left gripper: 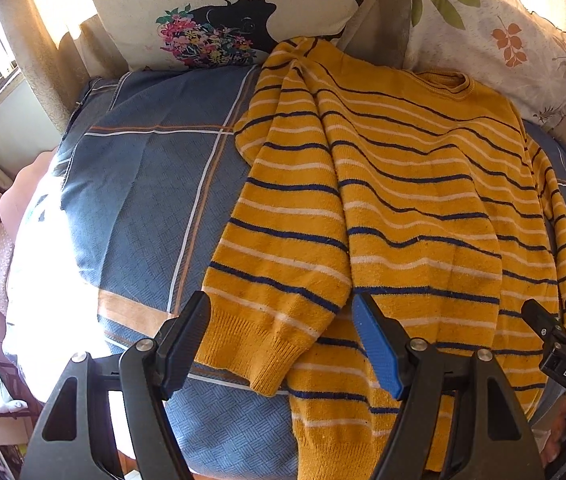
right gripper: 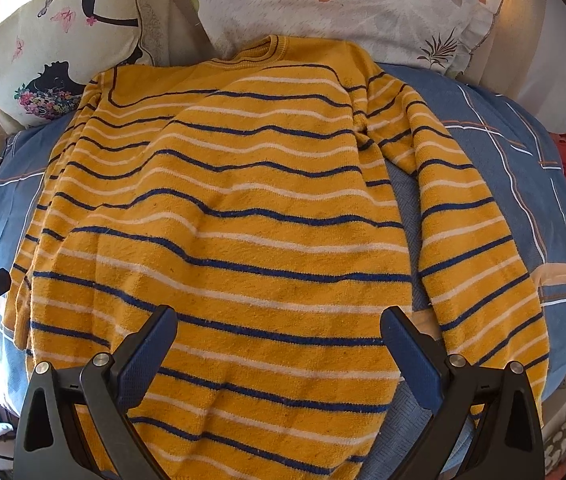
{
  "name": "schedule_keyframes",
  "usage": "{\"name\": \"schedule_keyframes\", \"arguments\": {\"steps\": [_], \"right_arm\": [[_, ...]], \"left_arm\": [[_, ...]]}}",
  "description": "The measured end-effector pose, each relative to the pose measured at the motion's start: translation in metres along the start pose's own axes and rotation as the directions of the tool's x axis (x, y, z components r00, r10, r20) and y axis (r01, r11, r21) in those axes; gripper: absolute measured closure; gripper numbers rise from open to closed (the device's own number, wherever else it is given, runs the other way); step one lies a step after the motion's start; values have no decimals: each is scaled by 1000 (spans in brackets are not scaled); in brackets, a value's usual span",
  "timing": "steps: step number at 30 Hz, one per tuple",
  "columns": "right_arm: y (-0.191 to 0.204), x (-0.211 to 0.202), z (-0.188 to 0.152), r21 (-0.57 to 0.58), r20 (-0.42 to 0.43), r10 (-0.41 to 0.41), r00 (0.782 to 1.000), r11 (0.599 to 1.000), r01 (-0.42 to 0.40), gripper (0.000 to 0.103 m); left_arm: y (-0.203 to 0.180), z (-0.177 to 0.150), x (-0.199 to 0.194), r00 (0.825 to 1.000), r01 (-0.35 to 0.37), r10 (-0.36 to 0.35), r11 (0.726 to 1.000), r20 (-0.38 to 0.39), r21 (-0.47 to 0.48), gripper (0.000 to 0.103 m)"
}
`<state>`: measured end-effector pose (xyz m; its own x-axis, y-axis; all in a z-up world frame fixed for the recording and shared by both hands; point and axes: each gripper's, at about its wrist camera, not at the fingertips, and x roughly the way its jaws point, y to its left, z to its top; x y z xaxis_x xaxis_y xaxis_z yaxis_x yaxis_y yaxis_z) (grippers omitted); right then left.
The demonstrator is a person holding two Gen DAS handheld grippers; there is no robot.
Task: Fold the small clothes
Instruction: 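Position both grippers over the yellow striped sweater's hem, then grasp a sleeve cuff with the right gripper and lift it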
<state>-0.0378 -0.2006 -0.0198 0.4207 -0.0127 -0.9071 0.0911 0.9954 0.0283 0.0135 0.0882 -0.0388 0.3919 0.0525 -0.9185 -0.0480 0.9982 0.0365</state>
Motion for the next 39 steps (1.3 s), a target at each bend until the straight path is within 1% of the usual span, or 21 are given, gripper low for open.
{"name": "schedule_keyframes", "arguments": {"steps": [13,24,27,29,30,31,33,35,36,38,39], "right_arm": [[14,6,1,-4,-15,-1,1000,1000,1,0],[13,10,1,-8,-35,3,999,1000,-3,0],[12,11,-1,-10,-38,3,999,1000,-3,0],[10,10,-1,-9,-39,2,999,1000,-2,0],[9,10,-2,-7,-39,1,999,1000,-1,0],[8,10,-3,-5,-40,0,999,1000,-1,0],[5,10,-4,-1,-43,-2,999,1000,2,0],[3,10,-5,2,-47,-4,999,1000,4,0],[1,10,-5,2,-48,-5,999,1000,5,0],[0,9,-7,-3,-49,-9,999,1000,9,0],[-1,8,-8,-4,-55,-16,998,1000,16,0]], "left_arm": [[18,2,14,999,12,-14,999,-42,-35,30],[28,-1,23,998,10,-15,997,-68,-73,30],[36,-3,25,997,16,-23,996,-77,-92,30],[45,-8,28,994,56,-67,992,-91,-115,31],[50,-11,30,990,82,-96,988,-101,-133,37],[53,-15,32,985,111,-128,983,-115,-147,45],[53,-26,38,967,180,-205,970,-150,-165,50],[47,-37,46,948,232,-263,957,-179,-174,50],[43,-42,50,940,248,-281,952,-195,-177,51],[36,-45,47,947,246,-272,957,-171,-154,50],[33,-45,46,939,278,-302,949,-167,-152,50]]}}
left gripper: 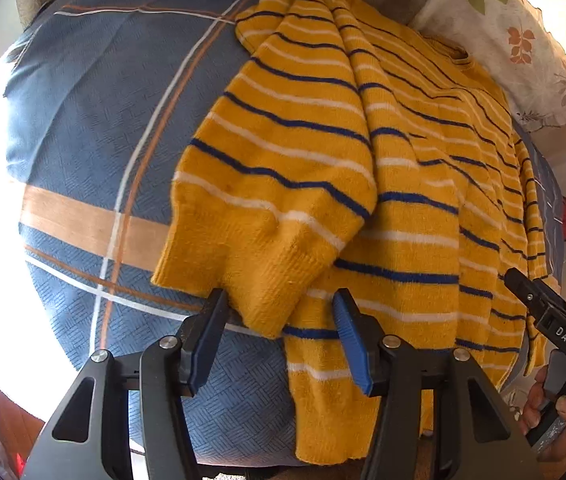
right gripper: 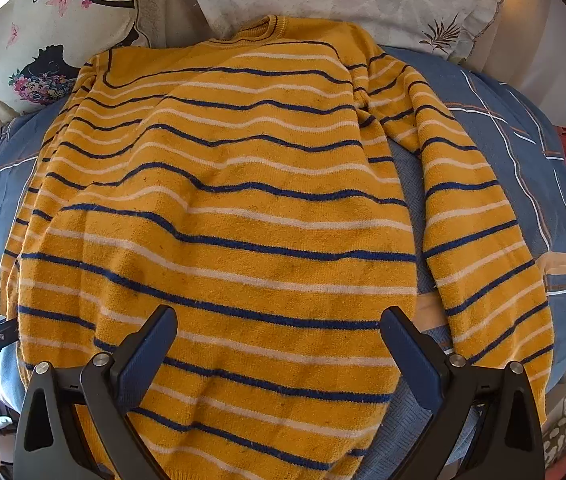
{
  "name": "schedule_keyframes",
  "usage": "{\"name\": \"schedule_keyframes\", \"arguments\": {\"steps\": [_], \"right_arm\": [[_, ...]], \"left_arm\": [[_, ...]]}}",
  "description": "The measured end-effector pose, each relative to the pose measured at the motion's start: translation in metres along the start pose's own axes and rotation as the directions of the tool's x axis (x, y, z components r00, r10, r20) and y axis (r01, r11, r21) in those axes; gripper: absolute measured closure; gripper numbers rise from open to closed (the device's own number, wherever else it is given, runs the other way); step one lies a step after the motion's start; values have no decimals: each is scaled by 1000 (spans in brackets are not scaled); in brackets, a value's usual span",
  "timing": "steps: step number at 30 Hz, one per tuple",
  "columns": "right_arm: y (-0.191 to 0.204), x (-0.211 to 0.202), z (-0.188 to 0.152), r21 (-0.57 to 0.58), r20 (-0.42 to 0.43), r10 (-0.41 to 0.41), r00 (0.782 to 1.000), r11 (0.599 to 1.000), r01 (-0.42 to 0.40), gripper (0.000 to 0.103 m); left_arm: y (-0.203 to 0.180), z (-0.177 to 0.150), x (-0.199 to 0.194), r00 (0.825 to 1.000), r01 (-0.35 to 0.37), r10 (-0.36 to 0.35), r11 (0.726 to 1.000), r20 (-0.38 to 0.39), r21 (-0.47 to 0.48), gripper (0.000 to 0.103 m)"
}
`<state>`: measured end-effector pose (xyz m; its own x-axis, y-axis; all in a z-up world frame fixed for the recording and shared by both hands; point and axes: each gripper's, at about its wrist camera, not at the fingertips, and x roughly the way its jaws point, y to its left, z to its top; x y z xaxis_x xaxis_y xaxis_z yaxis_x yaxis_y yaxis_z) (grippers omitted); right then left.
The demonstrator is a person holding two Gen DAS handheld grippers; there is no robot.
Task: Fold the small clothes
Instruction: 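Grasp a sleeve cuff with the right gripper and lift it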
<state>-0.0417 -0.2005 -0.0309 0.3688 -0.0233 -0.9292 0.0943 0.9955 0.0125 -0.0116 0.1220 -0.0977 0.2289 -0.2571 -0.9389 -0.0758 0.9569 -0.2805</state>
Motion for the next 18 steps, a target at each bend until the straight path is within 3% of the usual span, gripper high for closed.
{"name": "schedule_keyframes", "arguments": {"steps": [2,4,5,6,7,15,16,18], "right_arm": [[-1,0,-3,-10,-6,-3,1000,1000,3,0],[-2,0,-5,-19,-11,-6,1000,1000,6,0],[-3,1,-6,-22,-14,-7,1000,1000,6,0],[-3,1,-7,-24,-16,-7,1000,1000,7,0],[-4,1,-8,-26,-18,-7,1000,1000,6,0],[-9,-3,-8,-58,-3,18,1000,998,-19,0],[-10,-2,-8,-59,-4,25,1000,998,-25,0],[-14,-2,-6,-58,-1,43,999,997,-43,0]], "left_arm": [[-6,-3,3,999,52,-52,999,-7,5,50],[-16,-5,5,1000,10,-11,999,13,30,48],[-21,-6,5,999,-24,22,999,35,38,54],[-24,-8,5,996,-74,72,997,56,31,90],[-23,-8,5,995,-86,85,996,55,17,94],[52,-33,-60,980,-101,139,964,142,-247,94],[57,-38,-62,975,-134,173,958,137,-254,103],[66,-45,-61,949,-263,298,929,106,-260,102]]}}
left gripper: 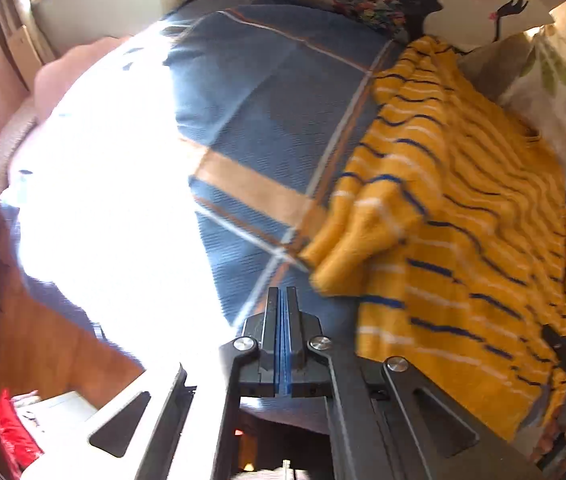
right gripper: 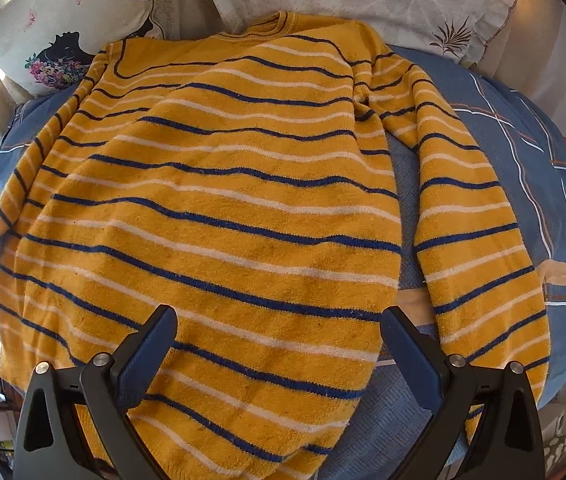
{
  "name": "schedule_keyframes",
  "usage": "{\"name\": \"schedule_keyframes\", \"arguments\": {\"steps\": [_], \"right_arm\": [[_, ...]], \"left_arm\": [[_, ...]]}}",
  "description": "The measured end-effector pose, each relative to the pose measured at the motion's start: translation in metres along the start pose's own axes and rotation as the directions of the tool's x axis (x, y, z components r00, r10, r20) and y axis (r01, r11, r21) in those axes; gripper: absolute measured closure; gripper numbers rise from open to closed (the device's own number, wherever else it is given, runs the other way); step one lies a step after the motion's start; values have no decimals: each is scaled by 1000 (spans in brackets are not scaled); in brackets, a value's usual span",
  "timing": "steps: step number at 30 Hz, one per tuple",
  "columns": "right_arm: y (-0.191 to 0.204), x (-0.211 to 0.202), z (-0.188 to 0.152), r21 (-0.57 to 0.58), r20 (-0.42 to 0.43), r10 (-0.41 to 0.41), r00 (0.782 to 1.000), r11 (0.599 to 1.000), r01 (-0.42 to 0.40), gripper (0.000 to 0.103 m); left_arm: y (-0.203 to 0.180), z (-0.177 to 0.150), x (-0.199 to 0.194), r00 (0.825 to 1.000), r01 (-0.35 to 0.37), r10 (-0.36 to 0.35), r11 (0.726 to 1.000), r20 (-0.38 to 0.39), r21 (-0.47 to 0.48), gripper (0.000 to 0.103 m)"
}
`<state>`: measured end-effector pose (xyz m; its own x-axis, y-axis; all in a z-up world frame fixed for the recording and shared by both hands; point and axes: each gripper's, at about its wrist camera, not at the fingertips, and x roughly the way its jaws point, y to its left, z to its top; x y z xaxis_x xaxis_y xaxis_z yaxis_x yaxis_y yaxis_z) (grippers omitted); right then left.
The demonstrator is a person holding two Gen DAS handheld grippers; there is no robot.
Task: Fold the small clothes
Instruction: 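Grasp a sleeve cuff with the right gripper and lift it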
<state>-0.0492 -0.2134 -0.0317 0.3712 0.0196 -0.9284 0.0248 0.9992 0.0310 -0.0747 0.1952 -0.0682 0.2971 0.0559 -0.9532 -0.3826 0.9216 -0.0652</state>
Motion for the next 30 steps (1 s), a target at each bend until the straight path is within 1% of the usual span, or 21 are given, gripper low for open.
{"name": "schedule_keyframes", "arguments": {"steps": [1,3,5,7,8,9,11,12,13,15,16,18,19,21,23,25,26,27,28,29,30], "right_arm": [[-2,-1,1,1,5,3,1000,1000,-3,1],[-12,-10,2,4,37,5,999,1000,-5,1],[-30,-26,4,12,105,2,994,1000,-3,1],[-58,-43,2,30,170,-51,984,998,46,1],[-76,-49,0,52,189,-89,978,995,81,1],[-95,-53,-2,82,194,-121,973,991,107,1],[-136,-54,-11,162,166,-167,972,977,140,1],[-159,-52,-19,213,135,-188,973,964,157,1],[-175,-51,-26,252,113,-195,974,954,161,1],[-201,-48,-44,319,81,-178,981,937,144,2],[-210,-47,-52,342,70,-155,985,932,123,3],[-218,-44,-64,364,60,-99,993,929,71,3],[-217,-44,-71,366,56,-86,995,929,59,3],[-215,-42,-80,360,43,-90,995,930,68,3],[-216,-33,-90,368,6,-99,995,925,90,4],[-222,-27,-99,395,-20,-101,995,913,101,8],[-221,-30,-100,392,-4,-108,994,915,101,14],[-219,-34,-100,380,11,-97,995,921,86,42],[-219,-40,-98,363,30,-63,998,930,48,90],[-219,-43,-95,356,34,-7,999,934,-6,94],[-223,-48,-92,369,42,46,998,928,-58,94]], "left_arm": [[9,-3,2,1000,-3,3,1000,-13,-22,102],[28,-7,-1,999,27,-30,995,-31,-97,102],[34,-10,-10,999,33,-35,991,-8,-130,102],[28,-11,-24,999,19,-15,992,37,-123,102],[22,-10,-30,998,17,-11,994,57,-111,101],[16,-10,-37,997,18,-10,995,77,-99,97],[-4,-5,-45,994,34,-25,997,108,-76,87],[-16,-3,-46,992,46,-39,997,120,-62,78],[-27,-3,-48,990,59,-52,997,128,-45,73],[-51,-2,-46,989,73,-71,997,132,-8,72],[-61,-3,-45,989,79,-80,997,126,13,72],[-81,-7,-42,990,90,-95,995,108,49,72],[-91,-10,-41,990,97,-103,993,99,62,72],[-108,-14,-40,990,107,-115,990,85,87,72],[-122,-15,-39,989,115,-124,987,77,110,72],[-136,-16,-39,989,120,-130,985,72,126,72],[-142,-17,-39,989,122,-132,984,71,132,72],[-147,-17,-38,989,123,-133,983,68,136,72],[-151,-18,-39,989,122,-132,983,64,138,72],[-155,-17,-38,989,122,-132,983,60,140,71],[-159,-17,-38,989,123,-133,982,58,143,71]]}}
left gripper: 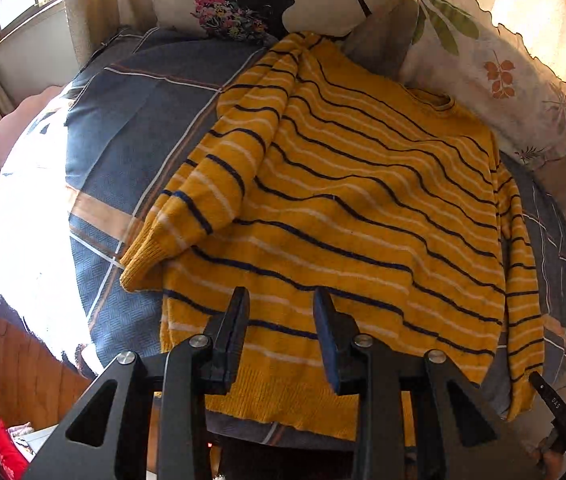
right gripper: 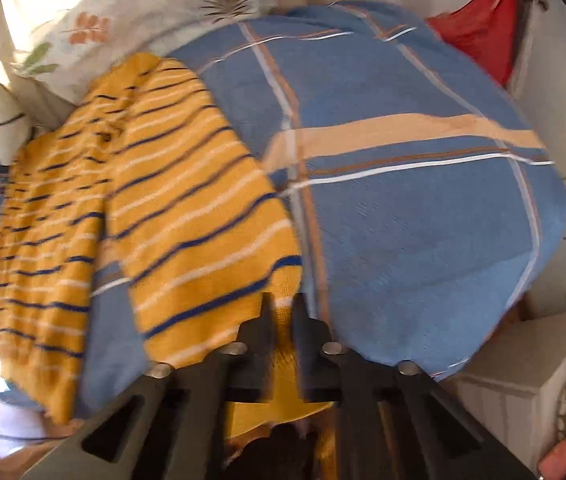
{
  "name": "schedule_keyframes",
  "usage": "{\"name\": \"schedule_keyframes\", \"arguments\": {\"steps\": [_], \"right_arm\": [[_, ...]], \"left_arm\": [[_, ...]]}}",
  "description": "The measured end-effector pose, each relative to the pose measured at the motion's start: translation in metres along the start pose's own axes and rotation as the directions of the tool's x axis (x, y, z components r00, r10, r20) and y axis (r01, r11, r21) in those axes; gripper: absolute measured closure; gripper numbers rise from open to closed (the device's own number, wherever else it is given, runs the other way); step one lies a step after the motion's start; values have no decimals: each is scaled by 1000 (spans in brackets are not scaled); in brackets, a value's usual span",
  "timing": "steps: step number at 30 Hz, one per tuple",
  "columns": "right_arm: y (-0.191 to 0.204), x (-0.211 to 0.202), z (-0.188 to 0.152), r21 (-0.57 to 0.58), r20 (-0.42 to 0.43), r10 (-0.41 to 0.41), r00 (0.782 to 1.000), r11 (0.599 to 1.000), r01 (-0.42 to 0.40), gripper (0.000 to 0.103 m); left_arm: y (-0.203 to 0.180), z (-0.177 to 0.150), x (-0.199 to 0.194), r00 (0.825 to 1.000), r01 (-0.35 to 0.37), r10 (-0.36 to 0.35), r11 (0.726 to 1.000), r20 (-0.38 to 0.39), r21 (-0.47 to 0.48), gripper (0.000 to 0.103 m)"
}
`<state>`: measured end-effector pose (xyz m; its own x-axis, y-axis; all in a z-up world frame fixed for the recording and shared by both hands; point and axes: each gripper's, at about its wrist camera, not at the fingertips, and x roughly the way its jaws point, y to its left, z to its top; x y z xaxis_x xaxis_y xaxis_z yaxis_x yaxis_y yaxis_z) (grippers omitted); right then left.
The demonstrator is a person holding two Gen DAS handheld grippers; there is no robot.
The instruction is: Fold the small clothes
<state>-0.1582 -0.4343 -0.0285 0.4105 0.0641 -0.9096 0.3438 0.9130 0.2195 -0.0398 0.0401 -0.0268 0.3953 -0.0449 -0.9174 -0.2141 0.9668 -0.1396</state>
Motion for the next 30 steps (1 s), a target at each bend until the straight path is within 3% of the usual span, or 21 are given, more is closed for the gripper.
{"name": "schedule_keyframes", "arguments": {"steps": [2,4,7,9,11,15,17,20,23,26,30], "right_arm": [[-10,-14,12,29,18,73,997,997,-74,95],[-23,-31,30,38,60,79,995,996,-82,95],[-62,-52,74,85,154,-10,988,996,-3,95],[-98,-66,110,129,218,-126,968,987,99,95],[-127,-71,144,185,237,-192,952,971,149,95],[-131,-66,192,205,231,-224,947,962,178,95],[-108,-62,208,175,229,-204,952,970,166,95],[-58,-56,219,96,220,-75,973,994,55,95],[31,-41,225,-41,198,58,979,998,-50,95],[131,-15,227,-163,133,198,971,971,-176,95],[256,31,217,-289,31,305,952,914,-284,95]], "left_arm": [[-6,1,2,1000,4,-4,1000,1,3,71],[-8,3,3,1000,5,-5,1000,6,3,71],[-11,5,2,1000,9,-9,1000,12,-3,69],[-10,7,2,1000,11,-11,1000,17,-9,68],[-7,8,1,1000,10,-10,1000,23,-16,68],[4,12,-3,999,6,-5,999,31,-34,68],[13,14,-6,999,-2,3,999,40,-42,68],[30,16,-8,999,-12,15,998,48,-61,67],[50,21,-6,999,-8,12,996,42,-87,65],[69,28,0,999,3,1,995,36,-101,65],[94,39,4,999,17,-13,994,41,-104,65]]}}
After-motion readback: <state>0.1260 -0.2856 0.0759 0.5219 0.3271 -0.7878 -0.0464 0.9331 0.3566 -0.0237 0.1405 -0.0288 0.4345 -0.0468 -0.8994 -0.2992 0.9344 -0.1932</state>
